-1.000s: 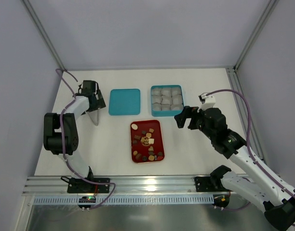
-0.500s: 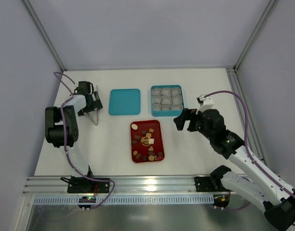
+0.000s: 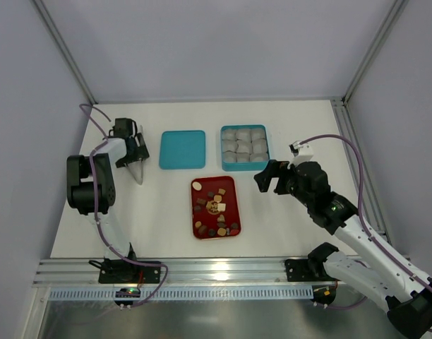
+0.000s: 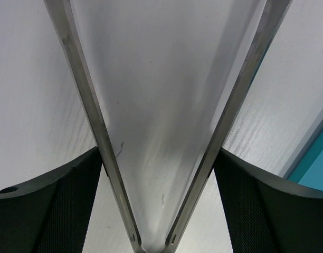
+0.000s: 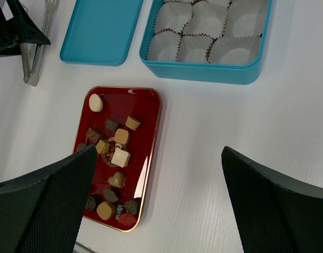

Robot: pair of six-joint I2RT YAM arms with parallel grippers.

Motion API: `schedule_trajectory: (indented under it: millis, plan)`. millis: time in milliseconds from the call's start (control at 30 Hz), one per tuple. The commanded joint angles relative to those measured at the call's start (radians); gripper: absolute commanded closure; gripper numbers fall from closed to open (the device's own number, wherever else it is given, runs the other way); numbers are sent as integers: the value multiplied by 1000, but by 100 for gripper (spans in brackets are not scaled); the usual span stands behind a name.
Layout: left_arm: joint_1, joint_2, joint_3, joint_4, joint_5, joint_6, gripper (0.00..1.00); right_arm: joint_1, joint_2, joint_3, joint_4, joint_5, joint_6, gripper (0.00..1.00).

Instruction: Pack the chocolate

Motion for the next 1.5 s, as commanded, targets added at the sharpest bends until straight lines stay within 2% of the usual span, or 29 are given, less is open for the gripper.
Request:
schedule_trajectory:
  millis: [0, 200, 267, 533, 867, 1033, 1267, 1467]
  plan:
    - [0, 44, 16, -48, 33, -11, 18, 2, -13, -4, 38, -10, 24, 0]
    - [-2, 55, 21, -86, 47, -20, 21, 4, -12, -10, 44, -13, 34, 0]
    - [-3, 55, 16, -99, 56, -27, 16, 4, -12, -15, 46, -18, 39, 0]
    - [-11, 40, 7, -135, 43, -31, 18, 4, -35, -30, 46, -18, 54, 0]
    - [-31, 57, -9, -169, 20, -39, 27, 4, -61, -52, 40, -12, 65, 0]
    - [-39, 45, -4, -175, 24, -43, 38, 4, -58, -56, 49, -18, 73, 0]
    - [-43, -64, 18, -232, -13, -62, 46, 5, -61, -55, 49, -24, 76, 0]
    - [-45, -178, 39, -307, -42, -80, 48, 4, -59, -49, 50, -28, 82, 0]
